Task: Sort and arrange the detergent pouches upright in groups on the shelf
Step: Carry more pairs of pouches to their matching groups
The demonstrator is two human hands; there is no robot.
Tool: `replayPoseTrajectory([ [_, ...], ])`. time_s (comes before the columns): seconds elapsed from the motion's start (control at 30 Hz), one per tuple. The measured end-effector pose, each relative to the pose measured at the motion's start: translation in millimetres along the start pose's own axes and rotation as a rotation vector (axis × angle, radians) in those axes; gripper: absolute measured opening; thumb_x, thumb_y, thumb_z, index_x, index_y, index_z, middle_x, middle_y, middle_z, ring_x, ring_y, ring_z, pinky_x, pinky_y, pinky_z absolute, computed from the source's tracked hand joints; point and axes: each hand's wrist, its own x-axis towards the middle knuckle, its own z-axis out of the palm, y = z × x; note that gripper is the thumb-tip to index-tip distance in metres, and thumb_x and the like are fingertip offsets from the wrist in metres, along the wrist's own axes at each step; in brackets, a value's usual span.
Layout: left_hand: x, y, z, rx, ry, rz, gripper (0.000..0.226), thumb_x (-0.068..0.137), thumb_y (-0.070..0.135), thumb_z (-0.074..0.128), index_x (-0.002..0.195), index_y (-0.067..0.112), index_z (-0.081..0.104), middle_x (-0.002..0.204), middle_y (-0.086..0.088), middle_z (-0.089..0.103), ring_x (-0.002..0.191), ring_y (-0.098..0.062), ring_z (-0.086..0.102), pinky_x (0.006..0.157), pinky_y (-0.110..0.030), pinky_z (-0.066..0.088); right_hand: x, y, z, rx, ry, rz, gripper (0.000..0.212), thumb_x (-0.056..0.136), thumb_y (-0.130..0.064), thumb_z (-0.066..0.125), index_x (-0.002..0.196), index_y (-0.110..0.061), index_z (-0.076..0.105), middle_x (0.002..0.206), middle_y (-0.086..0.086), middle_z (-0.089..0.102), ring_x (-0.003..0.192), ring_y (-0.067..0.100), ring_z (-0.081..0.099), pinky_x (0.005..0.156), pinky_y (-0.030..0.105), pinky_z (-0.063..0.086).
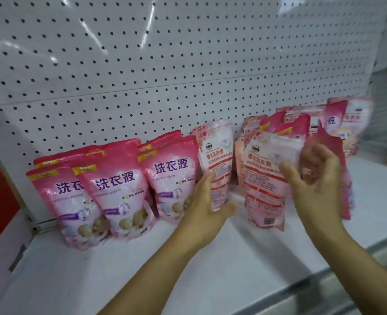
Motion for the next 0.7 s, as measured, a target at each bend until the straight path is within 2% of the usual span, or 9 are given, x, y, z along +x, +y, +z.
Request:
replayPoseTrajectory([
  [0.07, 17, 0, 20, -0.156, 0.144, -0.107, 0.058, 0.094, 0.023, 0.064, 0.142, 0.037, 0.035, 0.137, 0.015, 0.050, 0.122, -0.003, 0.048, 0.091, -0.007, 0.036, 8, 13, -2, -0.010, -0.128, 0.101, 0.055, 0.084, -0.033, 0.071, 0.133, -0.023, 0.048, 0.125, -0.006, 0.061, 0.113, 0.011, 0.059, 0.096, 0.039, 0.051],
  [0.1, 27, -2, 30, -0.217, 0.237, -0.160, 0.055, 0.094, 0.025, 0.062, 0.142, 0.030, 0.037, 0.136, 0.011, 0.052, 0.122, -0.007, 0.051, 0.089, -0.009, 0.040, 13, 18, -4, -0.005, -0.187, 0.128, 0.047, 0.084, -0.032, 0.070, 0.128, -0.023, 0.055, 0.119, -0.007, 0.066, 0.108, 0.012, 0.063, 0.092, 0.041, 0.054],
  [0.2, 53, -16, 50, -0.290, 0.429, -0.275, 0.075, 0.079, 0.040, 0.059, 0.148, 0.026, 0.032, 0.143, 0.000, 0.052, 0.127, -0.022, 0.054, 0.105, -0.042, 0.047, 25, 27, -10, 0.029, -0.290, 0.138, 0.009, 0.087, -0.022, 0.068, 0.095, -0.025, 0.072, 0.091, -0.011, 0.076, 0.085, 0.009, 0.073, 0.078, 0.038, 0.059],
  [0.23, 61, -23, 55, -0.307, 0.476, -0.275, 0.073, 0.080, 0.038, 0.060, 0.147, 0.027, 0.033, 0.142, 0.000, 0.053, 0.127, -0.023, 0.054, 0.106, -0.048, 0.046, 27, 27, -12, 0.030, -0.302, 0.121, 0.009, 0.088, -0.020, 0.067, 0.084, -0.026, 0.073, 0.081, -0.013, 0.076, 0.076, 0.005, 0.073, 0.071, 0.034, 0.060],
  [0.3, 74, -31, 62, -0.312, 0.586, -0.255, 0.064, 0.080, 0.041, 0.064, 0.139, 0.030, 0.042, 0.134, 0.002, 0.059, 0.123, -0.021, 0.057, 0.103, -0.050, 0.048, 32, 30, -18, 0.038, -0.305, 0.102, 0.016, 0.090, -0.018, 0.065, 0.075, -0.020, 0.072, 0.069, -0.017, 0.074, 0.066, 0.000, 0.071, 0.060, 0.025, 0.057],
  [0.4, 87, -36, 74, -0.174, 0.716, -0.292, 0.077, 0.061, 0.072, 0.061, 0.130, 0.039, 0.048, 0.130, 0.001, 0.058, 0.122, -0.025, 0.056, 0.100, -0.052, 0.049, 33, 29, -37, 0.085, -0.317, 0.082, 0.016, 0.092, -0.020, 0.063, 0.080, -0.015, 0.072, 0.069, -0.018, 0.073, 0.065, -0.003, 0.070, 0.053, 0.016, 0.055],
  [0.47, 88, -28, 89, -0.067, 0.726, -0.338, 0.065, 0.070, 0.075, 0.057, 0.124, 0.037, 0.054, 0.129, -0.003, 0.053, 0.123, -0.030, 0.053, 0.100, -0.054, 0.048, 32, 28, -56, 0.143, -0.333, 0.070, 0.016, 0.092, -0.020, 0.061, 0.079, -0.022, 0.070, 0.071, -0.022, 0.073, 0.067, -0.005, 0.069, 0.051, 0.010, 0.051],
  [0.57, 75, -12, 106, -0.108, 0.783, -0.293, 0.041, 0.087, 0.059, 0.055, 0.114, 0.030, 0.062, 0.128, -0.005, 0.055, 0.119, -0.032, 0.056, 0.099, -0.055, 0.049, 36, 23, -89, 0.213, -0.340, 0.050, 0.015, 0.091, -0.017, 0.062, 0.081, -0.025, 0.070, 0.074, -0.022, 0.073, 0.070, -0.004, 0.070, 0.052, 0.008, 0.050],
  [0.7, 38, 23, 123, -0.304, 0.865, -0.218, 0.005, 0.097, 0.040, 0.058, 0.095, 0.040, 0.062, 0.098, 0.013, 0.070, 0.091, -0.012, 0.068, 0.086, -0.041, 0.056, 58, 16, -139, 0.239, -0.236, -0.014, 0.014, 0.087, -0.012, 0.066, 0.075, -0.018, 0.069, 0.066, -0.015, 0.073, 0.059, 0.001, 0.069, 0.049, 0.011, 0.050],
])
